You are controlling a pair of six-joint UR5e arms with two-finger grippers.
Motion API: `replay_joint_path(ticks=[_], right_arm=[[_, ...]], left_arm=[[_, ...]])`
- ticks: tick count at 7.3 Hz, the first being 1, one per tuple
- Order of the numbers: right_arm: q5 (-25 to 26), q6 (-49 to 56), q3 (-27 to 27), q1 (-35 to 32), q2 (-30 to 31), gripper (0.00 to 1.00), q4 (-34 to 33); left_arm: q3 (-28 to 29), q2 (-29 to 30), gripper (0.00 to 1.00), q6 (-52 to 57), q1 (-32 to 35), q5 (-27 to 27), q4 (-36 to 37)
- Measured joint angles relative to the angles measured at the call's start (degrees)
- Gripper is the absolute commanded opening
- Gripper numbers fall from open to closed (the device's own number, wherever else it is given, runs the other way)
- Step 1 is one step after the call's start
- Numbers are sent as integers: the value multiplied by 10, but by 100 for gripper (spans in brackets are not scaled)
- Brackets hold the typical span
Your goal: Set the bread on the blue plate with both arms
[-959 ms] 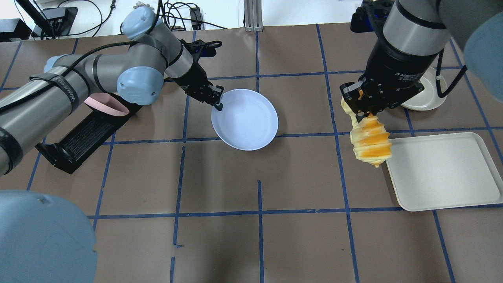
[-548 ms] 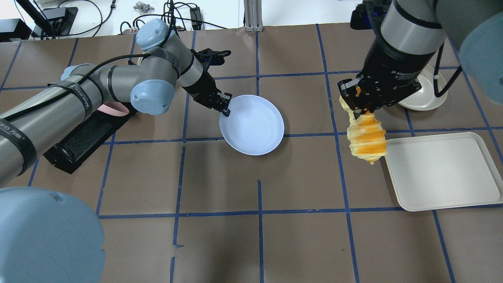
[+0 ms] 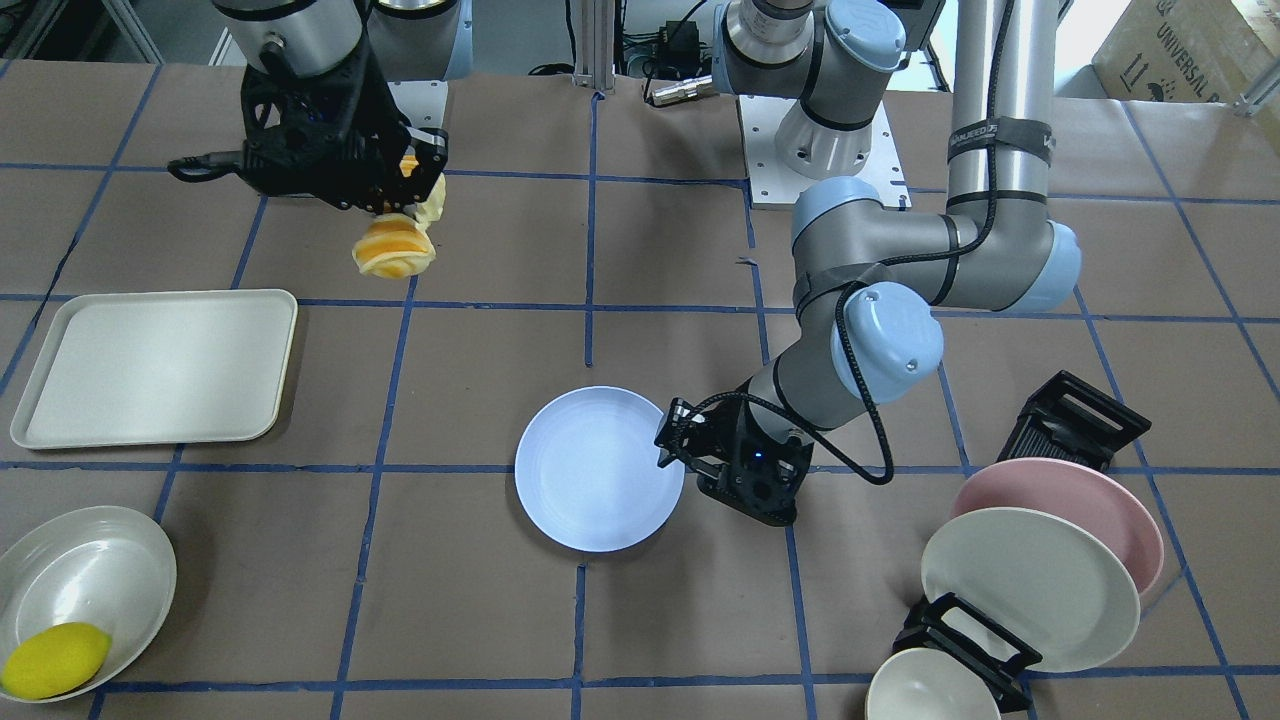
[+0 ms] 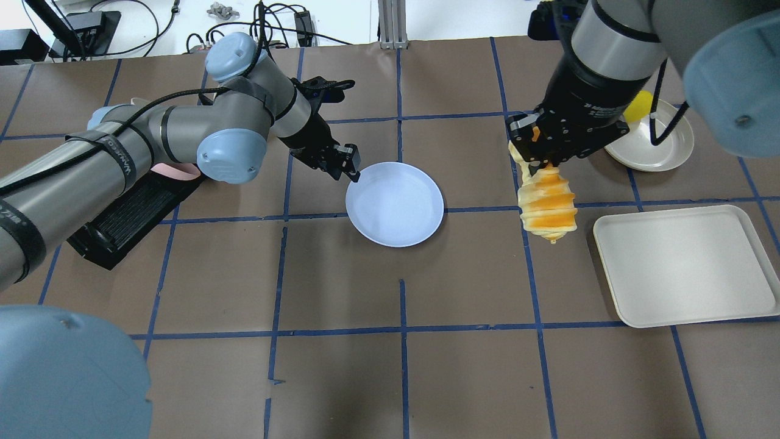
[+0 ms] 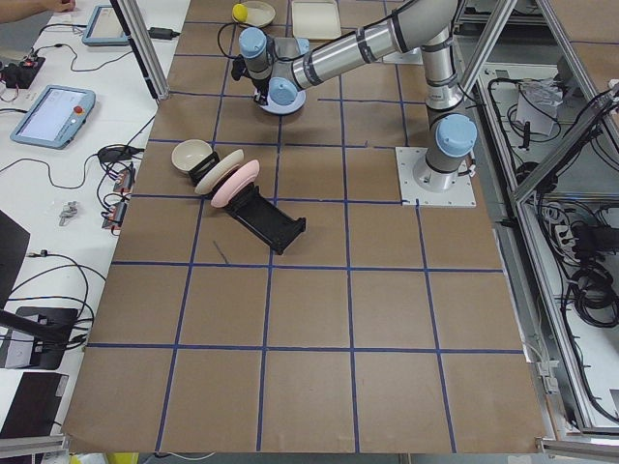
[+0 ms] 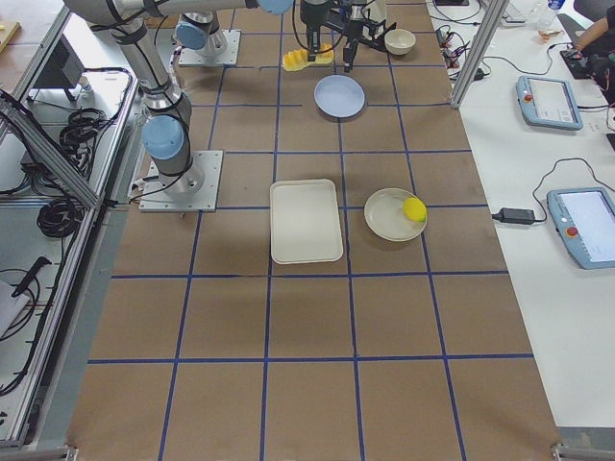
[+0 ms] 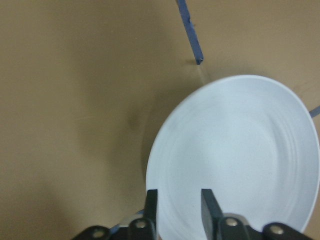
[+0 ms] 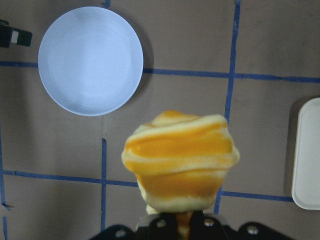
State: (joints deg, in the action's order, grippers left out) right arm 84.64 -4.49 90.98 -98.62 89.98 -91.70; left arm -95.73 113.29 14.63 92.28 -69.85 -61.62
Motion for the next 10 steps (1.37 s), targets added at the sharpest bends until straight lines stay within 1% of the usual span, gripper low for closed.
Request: replay_joint_path(ticks=[1,2,3,4,5,6,7,8,10], right_arm=[[1,-36,1,-32,-43,4,-61],[3,-67,1,-56,-93,4,-124],[4,-85,0,-73,-142,4,-181],[3,-92,-2,-81,-186,4,-225],[0,-95,-4,-84,-217,4,-249],[-2,-96,-5,-87,-239,4,-262],[-3,-96,-6,-94,-260,4,-277],[-4,-99,-7,-104,-282,4,-297],[-5,-102,-8,-119,-308,4,-322]], left_arm=[[2,-30,99,-4,-33,-10,-36],[4,-67,100,-5,-68,-27,-86],[11,-103,100,-5,-94,-60,-136],[26,-136,100,-5,-107,-107,-185],[52,-155,100,-5,-110,-148,-231],[81,-164,100,-7,-106,-176,-267],[104,-171,100,-10,-94,-193,-288],[115,-183,100,-13,-77,-204,-298],[108,-219,100,-10,-59,-202,-305]])
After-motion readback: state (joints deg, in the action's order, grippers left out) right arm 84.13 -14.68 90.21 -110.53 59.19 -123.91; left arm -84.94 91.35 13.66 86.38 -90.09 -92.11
